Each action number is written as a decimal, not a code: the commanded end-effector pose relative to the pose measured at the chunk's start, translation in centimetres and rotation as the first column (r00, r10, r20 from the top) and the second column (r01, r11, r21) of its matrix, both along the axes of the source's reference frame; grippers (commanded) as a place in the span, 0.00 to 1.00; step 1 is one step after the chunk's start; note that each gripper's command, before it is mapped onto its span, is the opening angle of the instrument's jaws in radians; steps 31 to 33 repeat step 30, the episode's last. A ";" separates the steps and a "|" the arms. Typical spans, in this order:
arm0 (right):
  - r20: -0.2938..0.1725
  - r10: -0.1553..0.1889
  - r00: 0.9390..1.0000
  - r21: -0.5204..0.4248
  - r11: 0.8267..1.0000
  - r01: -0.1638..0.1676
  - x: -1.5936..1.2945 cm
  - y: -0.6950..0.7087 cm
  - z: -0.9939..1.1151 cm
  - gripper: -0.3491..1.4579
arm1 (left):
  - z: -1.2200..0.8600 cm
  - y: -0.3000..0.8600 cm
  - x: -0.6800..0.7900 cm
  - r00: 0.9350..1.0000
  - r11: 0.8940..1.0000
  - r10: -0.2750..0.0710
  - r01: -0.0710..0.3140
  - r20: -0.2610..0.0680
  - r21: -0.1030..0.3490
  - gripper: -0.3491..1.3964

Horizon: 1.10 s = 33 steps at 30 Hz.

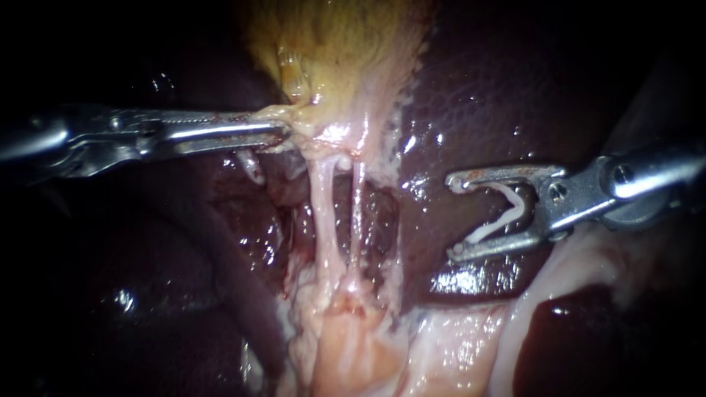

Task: Grabbing gallbladder

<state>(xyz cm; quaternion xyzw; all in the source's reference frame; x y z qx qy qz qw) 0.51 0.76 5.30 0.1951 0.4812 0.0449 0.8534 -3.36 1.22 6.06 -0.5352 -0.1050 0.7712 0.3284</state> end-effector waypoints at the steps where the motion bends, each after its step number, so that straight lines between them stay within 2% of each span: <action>1: 0.000 0.000 1.000 0.000 1.000 0.000 0.00 0.00 0.00 0.46 | -0.05 0.01 0.02 1.000 1.000 -0.001 0.001 0.002 0.009 0.00; 7: 0.000 0.000 1.000 0.000 1.000 0.000 -0.01 0.00 0.00 0.46 | -0.38 0.16 0.16 1.000 0.999 0.004 -0.004 0.014 0.035 0.00; 14: 0.000 0.000 1.000 0.000 1.000 0.000 -0.01 0.00 0.00 0.46 | -0.69 0.36 0.40 0.999 0.998 -0.046 0.045 0.026 0.041 0.00; 18: 0.000 0.000 1.000 0.000 1.000 0.000 -0.01 0.00 0.00 0.46 | -0.75 0.40 0.48 0.998 0.998 -0.056 0.055 0.028 0.042 0.00; 33: 0.000 0.000 1.000 0.000 1.000 0.000 -0.01 0.00 0.00 0.46 | -0.74 0.38 0.47 0.998 0.997 -0.060 0.059 0.024 0.041 0.00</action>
